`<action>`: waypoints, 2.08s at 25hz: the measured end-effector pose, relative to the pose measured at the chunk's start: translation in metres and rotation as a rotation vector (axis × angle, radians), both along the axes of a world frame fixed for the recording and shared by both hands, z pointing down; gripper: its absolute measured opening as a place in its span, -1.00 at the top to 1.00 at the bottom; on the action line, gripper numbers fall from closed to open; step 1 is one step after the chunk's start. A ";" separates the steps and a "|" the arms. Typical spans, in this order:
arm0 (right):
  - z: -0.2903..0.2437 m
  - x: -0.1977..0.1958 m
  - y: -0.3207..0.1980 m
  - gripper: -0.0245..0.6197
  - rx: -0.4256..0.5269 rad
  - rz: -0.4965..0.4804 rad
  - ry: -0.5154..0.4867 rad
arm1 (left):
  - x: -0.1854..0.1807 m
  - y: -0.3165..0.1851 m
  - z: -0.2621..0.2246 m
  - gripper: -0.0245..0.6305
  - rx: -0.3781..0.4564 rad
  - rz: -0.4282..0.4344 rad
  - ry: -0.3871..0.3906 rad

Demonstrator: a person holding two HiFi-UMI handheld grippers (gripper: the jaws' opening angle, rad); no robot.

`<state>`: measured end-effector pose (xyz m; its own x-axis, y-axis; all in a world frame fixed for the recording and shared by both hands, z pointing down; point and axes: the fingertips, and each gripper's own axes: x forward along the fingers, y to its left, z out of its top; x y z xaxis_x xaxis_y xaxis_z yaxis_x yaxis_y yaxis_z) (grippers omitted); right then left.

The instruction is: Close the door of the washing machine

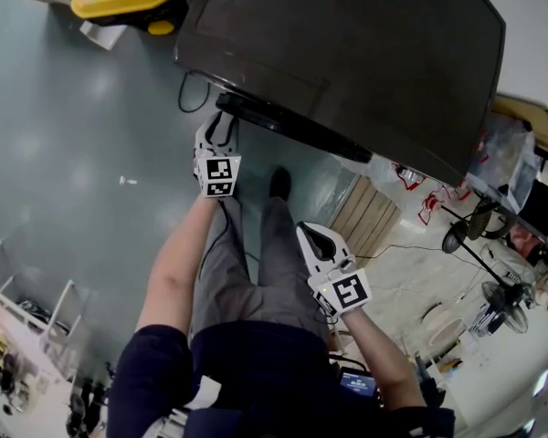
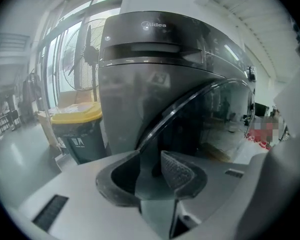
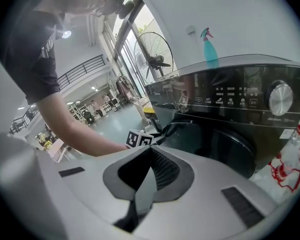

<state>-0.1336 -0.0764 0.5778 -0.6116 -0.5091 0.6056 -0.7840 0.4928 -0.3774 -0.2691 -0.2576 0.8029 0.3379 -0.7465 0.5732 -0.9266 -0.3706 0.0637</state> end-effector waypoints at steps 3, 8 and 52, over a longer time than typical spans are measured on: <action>0.003 0.000 0.004 0.86 -0.010 -0.006 -0.003 | 0.001 -0.003 0.000 0.48 0.013 0.019 -0.002; 0.005 0.004 0.009 0.86 -0.020 -0.011 -0.003 | 0.007 -0.008 -0.002 0.47 0.025 0.055 -0.003; -0.016 0.012 -0.013 0.86 0.071 -0.019 0.016 | 0.010 -0.006 -0.061 0.78 0.141 0.164 -0.075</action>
